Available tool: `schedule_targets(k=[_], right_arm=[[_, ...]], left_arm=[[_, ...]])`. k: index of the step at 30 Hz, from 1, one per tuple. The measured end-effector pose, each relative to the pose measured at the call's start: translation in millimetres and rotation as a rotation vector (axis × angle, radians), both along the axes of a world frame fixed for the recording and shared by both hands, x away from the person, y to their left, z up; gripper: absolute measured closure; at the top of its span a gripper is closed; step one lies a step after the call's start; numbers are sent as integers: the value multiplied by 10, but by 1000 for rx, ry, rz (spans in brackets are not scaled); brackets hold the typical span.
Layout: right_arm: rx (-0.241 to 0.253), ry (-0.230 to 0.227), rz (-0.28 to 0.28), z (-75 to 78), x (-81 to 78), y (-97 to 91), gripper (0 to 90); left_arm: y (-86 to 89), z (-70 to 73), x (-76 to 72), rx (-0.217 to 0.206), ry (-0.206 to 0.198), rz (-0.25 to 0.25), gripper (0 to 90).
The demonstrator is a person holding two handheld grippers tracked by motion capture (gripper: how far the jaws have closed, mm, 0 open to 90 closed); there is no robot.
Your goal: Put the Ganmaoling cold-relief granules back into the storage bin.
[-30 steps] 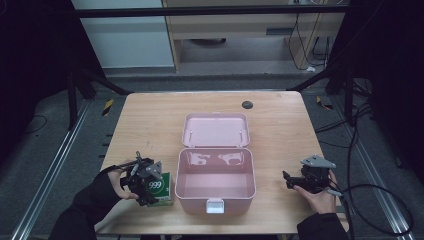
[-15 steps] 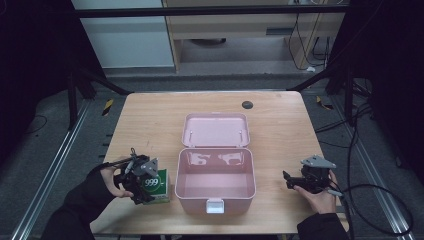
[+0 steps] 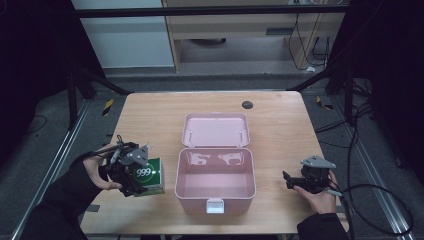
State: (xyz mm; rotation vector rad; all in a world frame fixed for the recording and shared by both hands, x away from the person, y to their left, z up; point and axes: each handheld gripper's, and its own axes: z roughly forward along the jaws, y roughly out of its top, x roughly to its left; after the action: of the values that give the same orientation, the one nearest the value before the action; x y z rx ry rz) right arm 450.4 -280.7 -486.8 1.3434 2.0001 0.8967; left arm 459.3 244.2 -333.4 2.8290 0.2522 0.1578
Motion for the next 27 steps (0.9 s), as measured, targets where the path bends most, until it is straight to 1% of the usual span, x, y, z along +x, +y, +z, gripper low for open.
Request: schedule_targets(k=[2,3,4,6,9,11,13,14,15,18,24,27], right_arm=[[0,0,0,1,0,-1,35],[0,-1,-1,1,0,-2,35],[-2,-4,2,0,1,-6,35],[0,-2,2,2,-1,-5,35],[-2,-4,3,1,1,-7,35],[-2,-3,3,0,0,-5,35],[-4,-6,3,1,0,-8,35],[-3,-6,3,1,0,-9,35],[-3,-6,3,1,0,-9,35],[-2,-3,3,0,-1,-9,36],[0,-5,5,-1,-1,-11,36],[-1,-4,5,-3,0,-11,35]], left_arm=[[-2,26,-2,-4,-3,-2,141],[-7,70,-2,-7,-7,-3,141],[-11,133,-2,-20,-10,-4,141],[-13,157,-2,-23,-12,-5,142],[-33,245,2,-23,-26,-8,142],[-61,297,10,-33,-23,-12,143],[-70,316,14,-33,-23,-13,143],[-80,336,21,-33,-33,-22,143],[-90,354,22,-37,-31,-19,143],[-130,434,28,-42,-46,-28,144],[-184,506,33,-56,-52,-38,145],[-242,549,55,-60,-52,-47,145]])
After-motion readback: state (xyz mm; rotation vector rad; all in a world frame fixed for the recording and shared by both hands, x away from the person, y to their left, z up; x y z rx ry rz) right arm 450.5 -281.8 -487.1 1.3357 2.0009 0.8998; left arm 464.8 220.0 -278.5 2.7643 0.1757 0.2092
